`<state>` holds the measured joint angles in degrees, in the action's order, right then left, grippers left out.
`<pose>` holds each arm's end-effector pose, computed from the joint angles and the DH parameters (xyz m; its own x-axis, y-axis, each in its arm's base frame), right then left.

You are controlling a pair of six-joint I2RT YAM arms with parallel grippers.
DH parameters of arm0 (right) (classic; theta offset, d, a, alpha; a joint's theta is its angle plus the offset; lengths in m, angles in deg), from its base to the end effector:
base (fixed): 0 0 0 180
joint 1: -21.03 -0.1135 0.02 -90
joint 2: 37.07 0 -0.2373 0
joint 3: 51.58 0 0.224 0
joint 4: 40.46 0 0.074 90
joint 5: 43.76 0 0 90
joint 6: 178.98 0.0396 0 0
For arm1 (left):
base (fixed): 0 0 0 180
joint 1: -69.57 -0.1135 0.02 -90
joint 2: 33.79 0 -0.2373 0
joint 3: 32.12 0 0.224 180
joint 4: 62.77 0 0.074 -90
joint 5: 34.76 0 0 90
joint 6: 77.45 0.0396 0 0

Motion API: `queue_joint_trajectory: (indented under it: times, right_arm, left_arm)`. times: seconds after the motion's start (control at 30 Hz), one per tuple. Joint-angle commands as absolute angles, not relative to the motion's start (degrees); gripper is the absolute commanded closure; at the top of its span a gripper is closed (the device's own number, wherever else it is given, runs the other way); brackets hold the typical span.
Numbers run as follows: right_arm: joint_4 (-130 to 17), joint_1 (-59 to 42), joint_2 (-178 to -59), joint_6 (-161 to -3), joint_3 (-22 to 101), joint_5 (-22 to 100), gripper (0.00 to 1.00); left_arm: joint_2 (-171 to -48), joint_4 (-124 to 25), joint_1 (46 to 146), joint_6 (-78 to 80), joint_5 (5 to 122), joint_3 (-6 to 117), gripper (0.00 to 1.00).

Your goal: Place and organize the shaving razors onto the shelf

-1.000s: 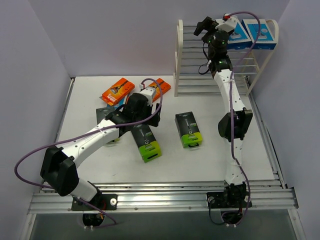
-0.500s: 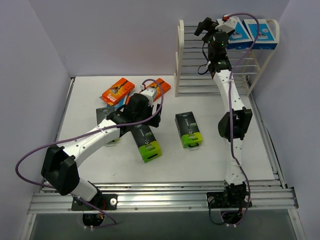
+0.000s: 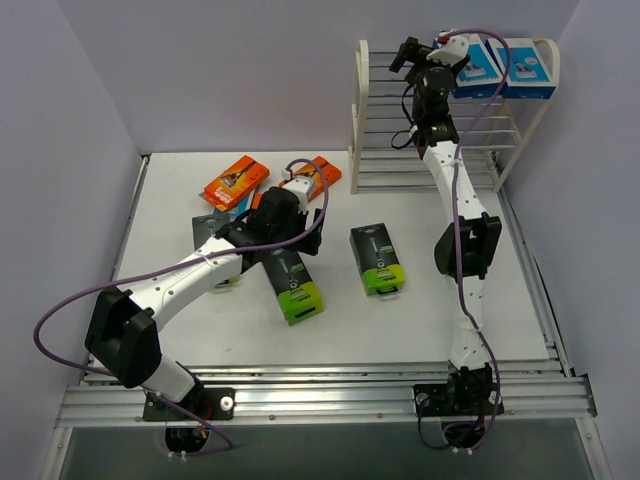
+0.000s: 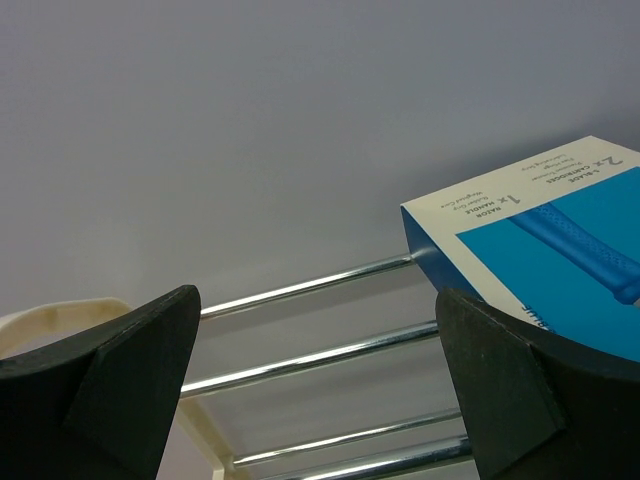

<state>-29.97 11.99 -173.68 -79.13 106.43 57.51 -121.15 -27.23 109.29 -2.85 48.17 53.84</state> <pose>0.4919 0.0704 0.4179 0.5157 0.2519 -0.8189 -0.0796 0.9657 0.2470 0.2520 -0.2030 0.2770 -0.5940 0.1509 -0.7902 0.4157 0.8985 -0.1409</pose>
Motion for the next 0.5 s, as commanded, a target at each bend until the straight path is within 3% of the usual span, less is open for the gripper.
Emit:
queue_joint_trajectory:
  times: [0.0, 0.47]
  right_arm:
    - [-25.0, 11.9, -174.9, -82.8, 106.3, 59.3, 0.0]
    - [-22.2, 10.4, -177.3, -91.3, 106.8, 62.8, 0.0]
  left_arm:
    - [-121.7, -27.5, 109.8, -2.7, 48.9, 56.8, 0.05]
    - [-122.9, -27.3, 110.1, -3.2, 49.6, 57.2, 0.05]
